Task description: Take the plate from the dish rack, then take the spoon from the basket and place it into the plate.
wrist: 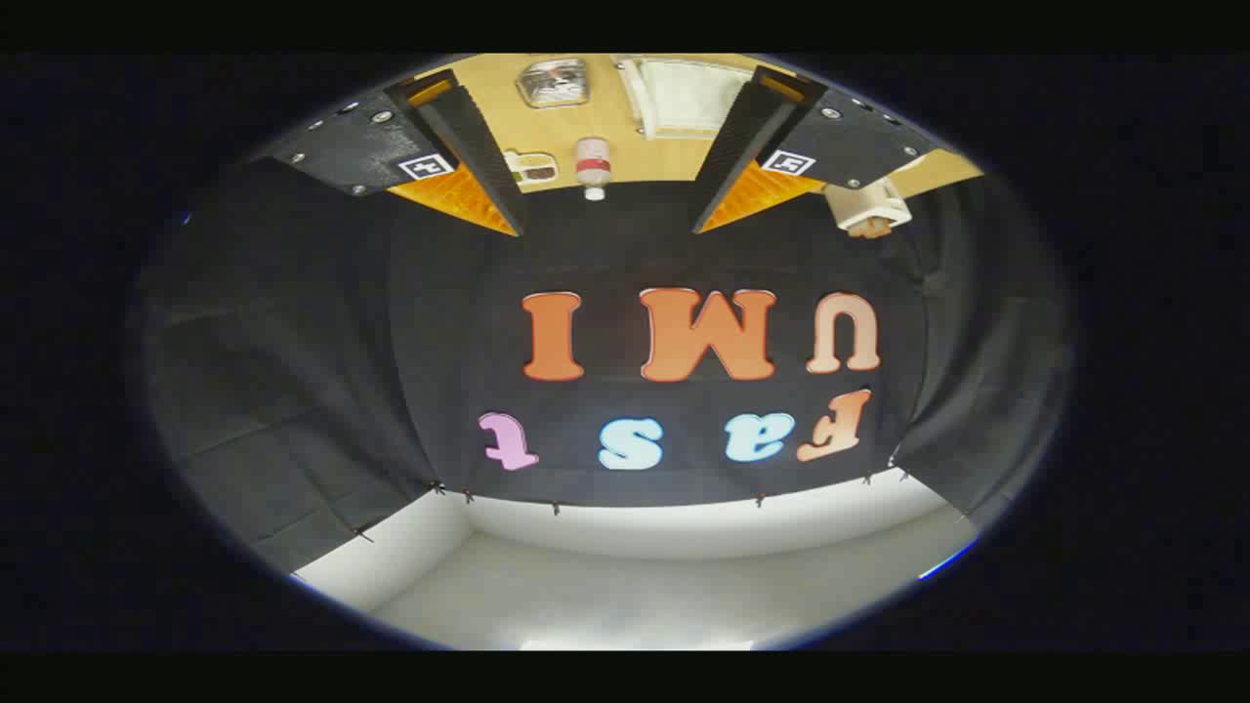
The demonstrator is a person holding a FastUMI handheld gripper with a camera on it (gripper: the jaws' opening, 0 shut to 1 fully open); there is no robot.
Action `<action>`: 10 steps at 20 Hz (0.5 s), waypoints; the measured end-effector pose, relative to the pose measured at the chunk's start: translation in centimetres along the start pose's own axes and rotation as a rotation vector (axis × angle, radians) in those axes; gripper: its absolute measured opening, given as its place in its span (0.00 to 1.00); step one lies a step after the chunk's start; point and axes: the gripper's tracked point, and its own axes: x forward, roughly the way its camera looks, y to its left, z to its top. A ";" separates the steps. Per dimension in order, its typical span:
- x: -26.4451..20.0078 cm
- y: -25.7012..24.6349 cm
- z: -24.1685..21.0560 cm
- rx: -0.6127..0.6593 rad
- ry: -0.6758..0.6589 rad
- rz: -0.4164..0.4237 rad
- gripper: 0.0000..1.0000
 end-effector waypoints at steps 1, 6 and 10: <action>-0.2 1.2 -0.2 0.007 0.006 0.005 0.98; -2.2 8.0 -0.5 0.022 0.065 0.091 0.98; -2.8 9.8 -0.6 0.074 0.126 0.093 0.98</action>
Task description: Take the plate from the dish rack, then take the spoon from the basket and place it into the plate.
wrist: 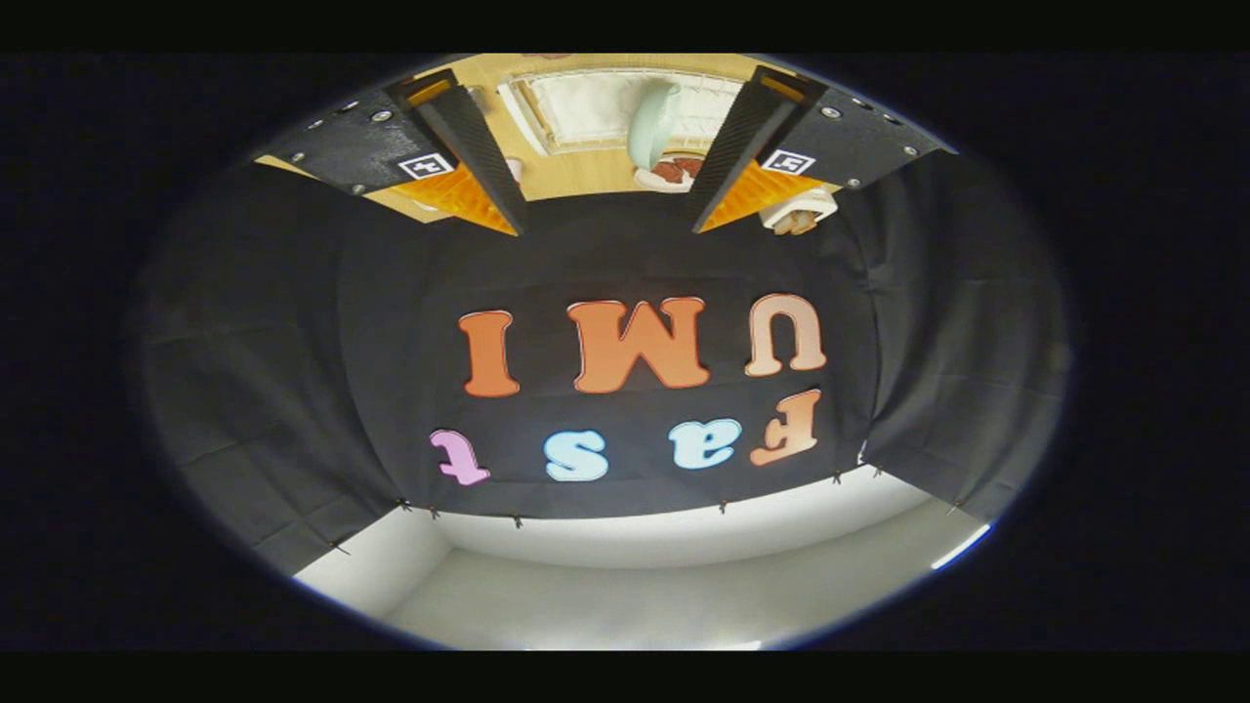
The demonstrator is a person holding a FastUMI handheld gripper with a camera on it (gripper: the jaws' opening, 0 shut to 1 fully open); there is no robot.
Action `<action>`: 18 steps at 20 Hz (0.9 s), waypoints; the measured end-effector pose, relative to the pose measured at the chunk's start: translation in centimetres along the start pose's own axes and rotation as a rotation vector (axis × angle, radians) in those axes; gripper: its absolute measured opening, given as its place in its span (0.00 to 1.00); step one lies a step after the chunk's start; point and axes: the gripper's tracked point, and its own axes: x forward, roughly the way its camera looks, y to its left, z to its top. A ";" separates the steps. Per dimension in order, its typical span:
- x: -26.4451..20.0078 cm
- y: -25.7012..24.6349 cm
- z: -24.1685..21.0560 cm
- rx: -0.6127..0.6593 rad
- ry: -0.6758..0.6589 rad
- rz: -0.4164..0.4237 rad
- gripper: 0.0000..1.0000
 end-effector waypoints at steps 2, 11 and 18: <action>0.1 0.1 0.0 0.039 0.019 -0.010 0.98; 1.0 0.9 -2.9 -0.028 0.127 0.002 0.98; 3.6 2.6 -9.4 -0.112 0.300 0.041 0.99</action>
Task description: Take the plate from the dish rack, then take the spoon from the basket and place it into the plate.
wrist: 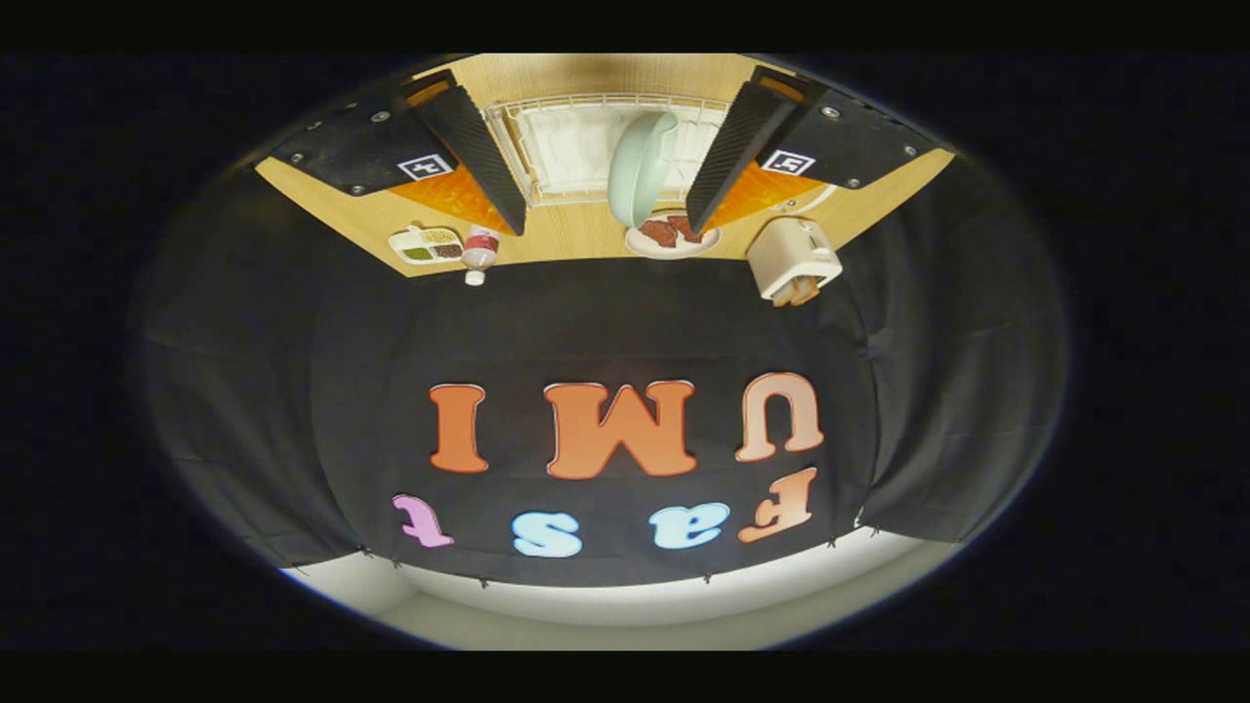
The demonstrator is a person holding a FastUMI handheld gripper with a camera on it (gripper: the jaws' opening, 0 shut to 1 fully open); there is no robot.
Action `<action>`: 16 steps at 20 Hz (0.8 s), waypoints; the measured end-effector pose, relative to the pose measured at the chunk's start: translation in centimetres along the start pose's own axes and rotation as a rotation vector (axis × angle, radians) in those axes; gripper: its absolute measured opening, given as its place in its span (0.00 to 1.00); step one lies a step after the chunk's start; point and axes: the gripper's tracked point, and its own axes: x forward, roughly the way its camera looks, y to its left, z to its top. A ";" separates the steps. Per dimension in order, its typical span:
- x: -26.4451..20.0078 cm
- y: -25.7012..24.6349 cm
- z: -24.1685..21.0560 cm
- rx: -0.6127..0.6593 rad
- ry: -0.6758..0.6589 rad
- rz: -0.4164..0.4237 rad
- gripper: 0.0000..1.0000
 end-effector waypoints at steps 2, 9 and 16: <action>1.7 0.6 -2.5 -0.012 0.076 0.016 0.99; 6.4 1.6 -8.1 0.026 0.264 -0.005 0.86; 9.0 1.7 -12.7 0.046 0.436 -0.041 0.55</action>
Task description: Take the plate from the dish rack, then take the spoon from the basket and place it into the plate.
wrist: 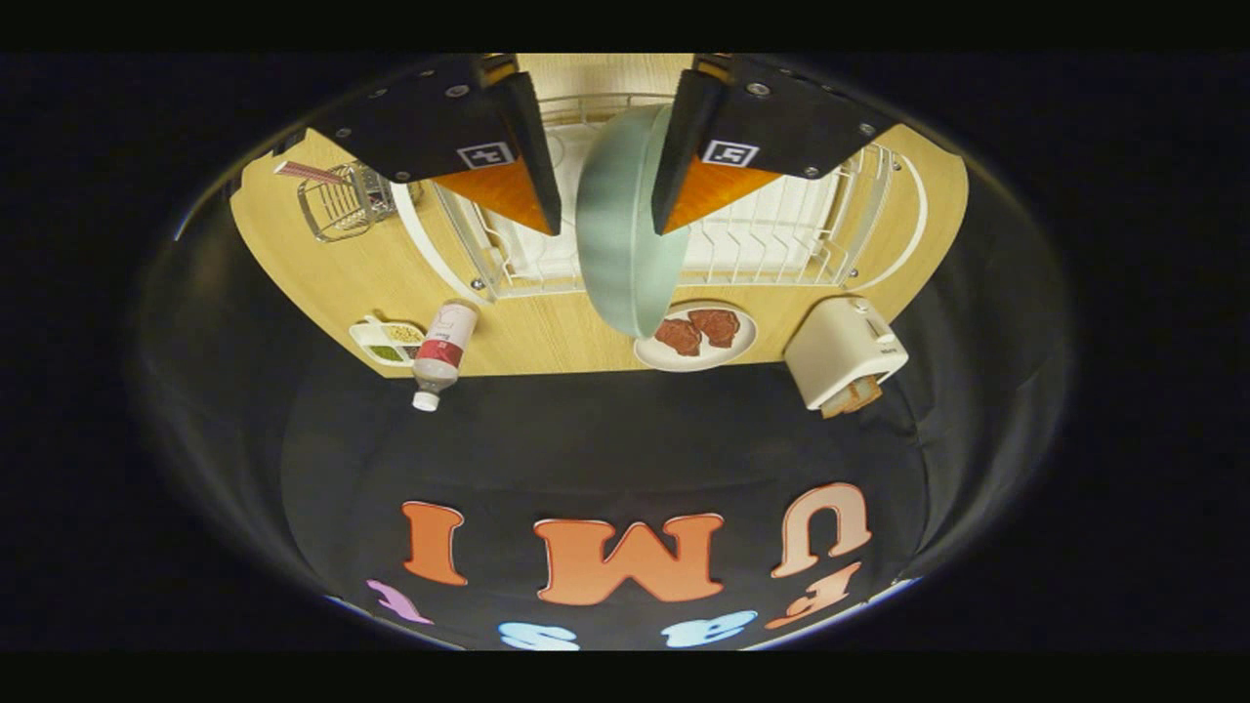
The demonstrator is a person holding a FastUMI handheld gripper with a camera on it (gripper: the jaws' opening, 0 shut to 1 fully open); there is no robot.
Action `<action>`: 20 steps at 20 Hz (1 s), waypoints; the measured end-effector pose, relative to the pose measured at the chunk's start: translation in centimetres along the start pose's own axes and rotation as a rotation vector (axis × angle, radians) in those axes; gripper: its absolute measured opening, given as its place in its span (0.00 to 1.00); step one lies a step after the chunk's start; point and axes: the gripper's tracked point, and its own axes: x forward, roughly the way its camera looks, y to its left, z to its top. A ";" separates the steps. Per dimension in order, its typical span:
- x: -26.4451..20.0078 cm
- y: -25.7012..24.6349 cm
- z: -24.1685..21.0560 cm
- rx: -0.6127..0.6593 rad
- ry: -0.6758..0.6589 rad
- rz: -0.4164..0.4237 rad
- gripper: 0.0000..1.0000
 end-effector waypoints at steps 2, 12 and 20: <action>-0.1 -0.8 -0.7 0.044 0.058 -0.043 0.33; -1.5 -1.2 1.9 -0.079 0.047 -0.203 0.21; -3.3 -2.2 3.4 -0.090 -0.001 -0.243 0.21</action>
